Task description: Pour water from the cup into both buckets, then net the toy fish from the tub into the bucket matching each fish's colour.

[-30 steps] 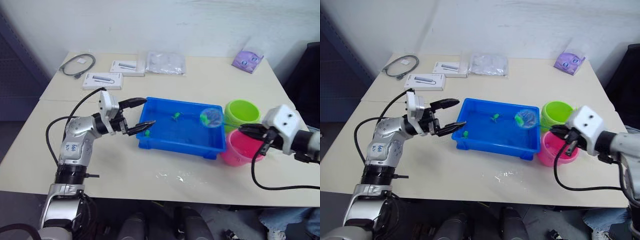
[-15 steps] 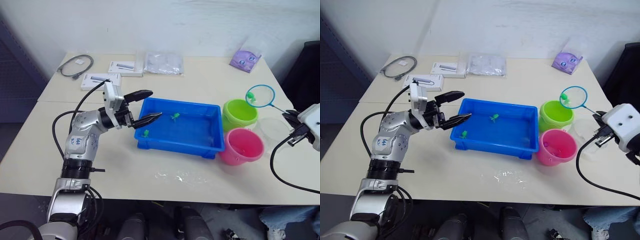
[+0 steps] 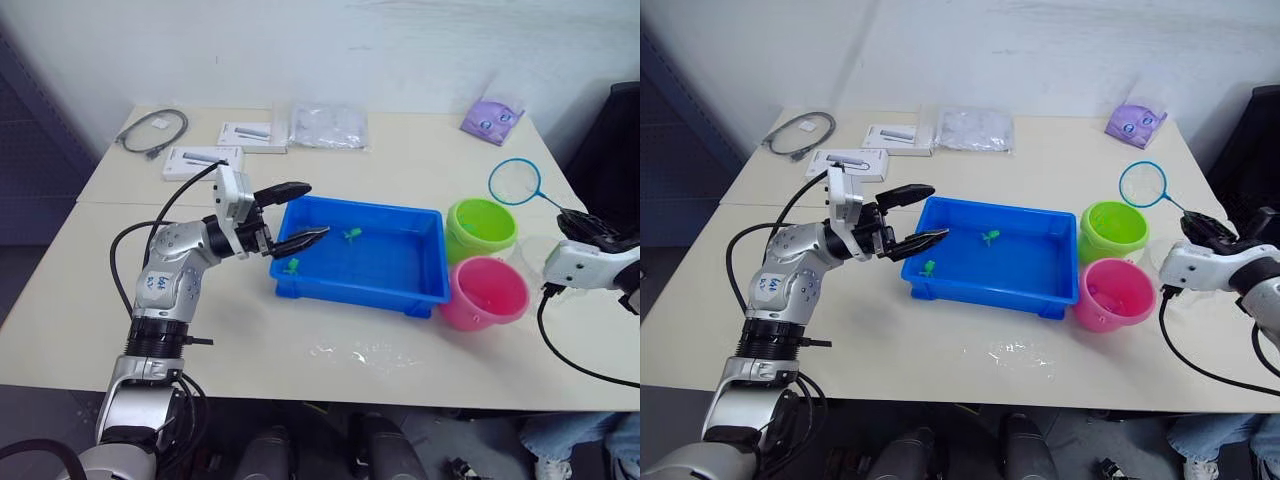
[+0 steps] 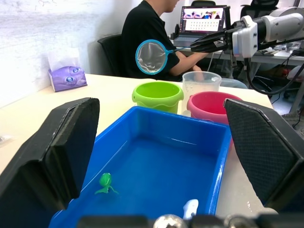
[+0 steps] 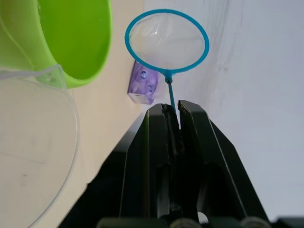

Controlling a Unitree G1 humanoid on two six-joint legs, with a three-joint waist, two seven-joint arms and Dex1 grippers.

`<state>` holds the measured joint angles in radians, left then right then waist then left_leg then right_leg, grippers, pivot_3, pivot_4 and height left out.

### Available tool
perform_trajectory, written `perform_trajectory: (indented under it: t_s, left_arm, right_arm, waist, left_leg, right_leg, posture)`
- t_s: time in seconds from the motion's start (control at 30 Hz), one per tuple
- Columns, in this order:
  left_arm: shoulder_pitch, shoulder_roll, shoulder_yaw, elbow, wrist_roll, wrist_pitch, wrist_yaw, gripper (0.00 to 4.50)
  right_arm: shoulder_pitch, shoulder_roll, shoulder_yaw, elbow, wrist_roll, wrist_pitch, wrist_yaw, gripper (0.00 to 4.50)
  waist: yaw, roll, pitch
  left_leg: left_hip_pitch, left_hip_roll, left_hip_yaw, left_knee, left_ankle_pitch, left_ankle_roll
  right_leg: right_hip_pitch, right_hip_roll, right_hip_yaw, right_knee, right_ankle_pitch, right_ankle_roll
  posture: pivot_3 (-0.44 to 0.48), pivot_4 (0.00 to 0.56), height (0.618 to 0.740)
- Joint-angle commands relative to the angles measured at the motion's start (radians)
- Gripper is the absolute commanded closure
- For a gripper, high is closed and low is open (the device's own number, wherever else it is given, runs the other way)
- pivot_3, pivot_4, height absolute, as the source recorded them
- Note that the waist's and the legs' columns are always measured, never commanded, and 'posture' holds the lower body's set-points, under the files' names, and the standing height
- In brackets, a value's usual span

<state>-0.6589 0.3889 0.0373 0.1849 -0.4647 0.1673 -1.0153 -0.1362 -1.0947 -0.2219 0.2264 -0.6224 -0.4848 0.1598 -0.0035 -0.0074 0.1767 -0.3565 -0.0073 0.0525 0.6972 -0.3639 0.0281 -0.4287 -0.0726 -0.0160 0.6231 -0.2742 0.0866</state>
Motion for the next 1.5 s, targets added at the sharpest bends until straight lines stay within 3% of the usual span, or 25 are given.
perform_trajectory:
  t_s: [0.03,0.13,0.27,0.37,0.57,0.73,0.9,1.2,1.5]
  left_arm:
    - [-0.024,0.011,0.01,-0.04,0.003,-0.004,0.011,0.01]
    - [-0.022,0.028,0.022,-0.037,0.003,-0.008,0.011,0.01]
    - [0.006,0.083,0.041,-0.032,0.009,-0.016,0.002,0.01]
    - [0.022,0.135,0.061,-0.007,0.018,-0.025,-0.01,0.01]
    - [0.08,0.28,0.072,0.044,0.053,-0.033,-0.088,0.01]
    - [0.116,0.333,0.091,0.039,0.05,-0.015,-0.097,0.01]
    - [0.152,0.349,0.087,-0.019,0.029,0.046,-0.113,0.01]
    - [0.169,0.32,0.098,-0.078,0.027,0.069,-0.08,0.01]
    - [0.186,0.315,0.104,-0.093,0.026,0.067,-0.077,0.01]
  right_arm:
    - [-0.026,-0.039,0.027,0.05,-0.083,-0.04,-0.13,4.5]
    - [-0.038,-0.027,0.017,0.061,-0.021,-0.057,-0.144,4.5]
    - [-0.071,0.081,0.004,-0.095,0.372,0.037,0.099,4.5]
    - [-0.085,0.15,0.054,-0.333,0.741,0.363,0.352,4.5]
    - [-0.131,0.138,0.166,-0.598,0.978,0.896,0.543,4.5]
    - [-0.186,0.134,0.243,-0.655,0.983,1.171,0.545,4.5]
    - [-0.298,0.153,0.361,-0.563,0.923,1.297,0.562,4.5]
    - [-0.501,0.279,0.545,-0.359,0.764,1.267,0.575,4.5]
    - [-0.58,0.462,0.512,-0.249,0.729,1.232,0.52,4.5]
  waist:
    - [0.0,0.0,0.0]
    - [0.0,0.0,0.0]
    - [-0.011,-0.001,0.0]
    - [-0.024,0.0,0.0]
    - [-0.023,0.0,0.0]
    - [-0.009,0.0,0.0]
    - [-0.001,0.0,0.0]
    - [-0.002,0.0,0.0]
    - [-0.005,0.0,0.0]
  left_leg:
    - [0.0,0.0,0.0,0.0,0.0,0.0]
    - [0.0,0.0,0.0,0.0,0.0,0.0]
    - [0.001,0.002,0.001,0.0,0.0,-0.001]
    - [0.001,0.003,0.0,0.0,0.001,-0.002]
    - [0.001,0.003,-0.003,0.0,0.0,-0.001]
    - [-0.001,0.001,-0.006,-0.001,-0.001,0.001]
    - [-0.003,0.001,-0.006,-0.001,-0.002,0.002]
    - [-0.016,0.0,-0.005,0.001,0.0,0.0]
    - [-0.016,0.0,-0.004,0.001,0.0,0.0]
  right_leg:
    - [0.0,0.0,0.0,0.0,0.0,0.0]
    - [0.0,0.0,0.0,0.0,0.0,0.0]
    - [0.001,0.003,0.001,0.0,0.0,0.0]
    - [0.001,0.003,0.0,0.001,0.0,0.0]
    - [0.0,0.001,-0.001,0.002,-0.001,-0.001]
    - [0.0,-0.004,-0.004,-0.001,-0.001,-0.002]
    - [-0.001,-0.004,-0.005,-0.003,-0.001,-0.002]
    - [-0.016,-0.004,-0.006,0.003,-0.001,-0.002]
    - [-0.016,-0.003,-0.007,0.005,-0.001,-0.002]
  posture:
    - [0.0,0.15,0.74]
    - [0.0,0.15,0.74]
    - [0.0,0.15,0.74]
    - [0.0,0.15,0.74]
    - [0.0,0.15,0.74]
    - [0.0,0.15,0.74]
    - [0.0,0.15,0.74]
    - [0.0,0.15,0.74]
    - [0.0,0.15,0.74]
